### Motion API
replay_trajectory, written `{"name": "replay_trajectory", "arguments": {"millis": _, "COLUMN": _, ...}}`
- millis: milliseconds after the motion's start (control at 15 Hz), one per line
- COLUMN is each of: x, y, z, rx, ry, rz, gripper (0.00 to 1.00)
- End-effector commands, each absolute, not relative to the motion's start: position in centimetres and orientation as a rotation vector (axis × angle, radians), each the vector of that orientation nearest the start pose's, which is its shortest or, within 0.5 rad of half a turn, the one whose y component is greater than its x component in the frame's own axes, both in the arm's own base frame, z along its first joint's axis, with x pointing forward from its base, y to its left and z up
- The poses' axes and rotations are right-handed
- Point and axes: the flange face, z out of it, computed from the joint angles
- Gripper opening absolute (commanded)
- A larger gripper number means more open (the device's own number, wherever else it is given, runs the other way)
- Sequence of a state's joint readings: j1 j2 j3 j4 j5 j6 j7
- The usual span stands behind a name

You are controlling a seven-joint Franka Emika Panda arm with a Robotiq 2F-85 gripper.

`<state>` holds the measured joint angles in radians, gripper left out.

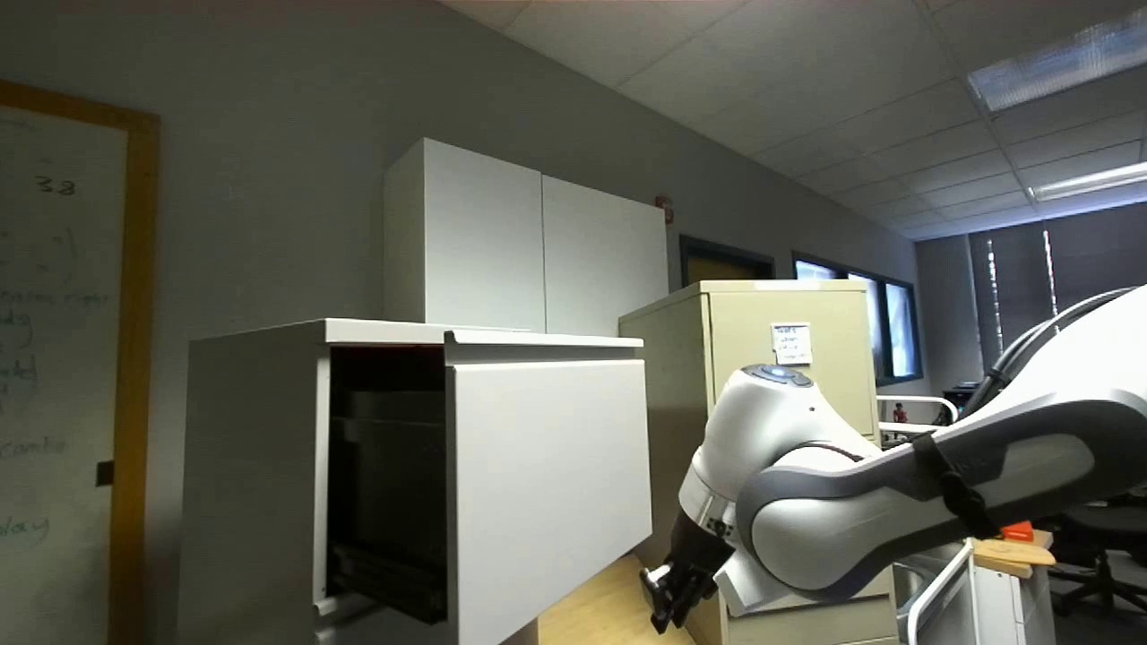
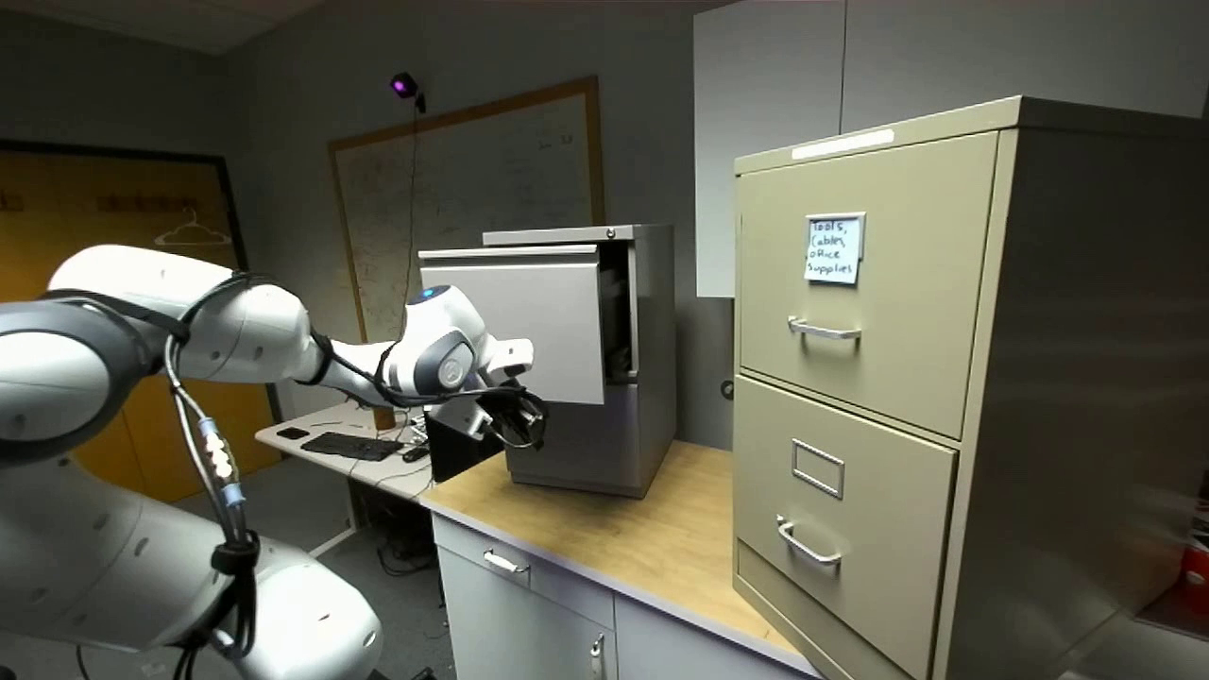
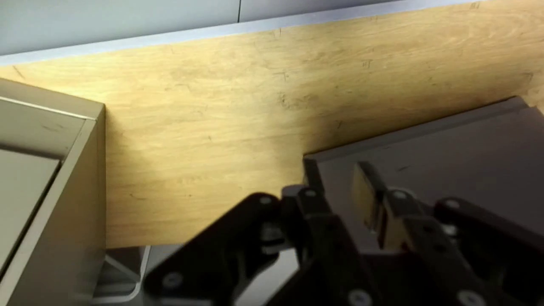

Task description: Close the upper drawer

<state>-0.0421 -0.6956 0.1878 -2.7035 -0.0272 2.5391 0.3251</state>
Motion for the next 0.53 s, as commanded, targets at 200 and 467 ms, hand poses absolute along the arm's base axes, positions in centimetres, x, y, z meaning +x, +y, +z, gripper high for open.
{"name": "replay_trajectory", "arguments": {"millis": 200, "x": 35.5, "y": 9.7, "z": 54.0, "rx": -2.983, "ry": 0.114, "rz": -1.246, "gripper": 0.00}}
{"name": "replay_trajectory", "arguments": {"millis": 467, "x": 36.0, "y": 11.7, "z": 56.1, "rx": -2.880, "ry": -0.013, "rz": -1.462, "gripper": 0.01}}
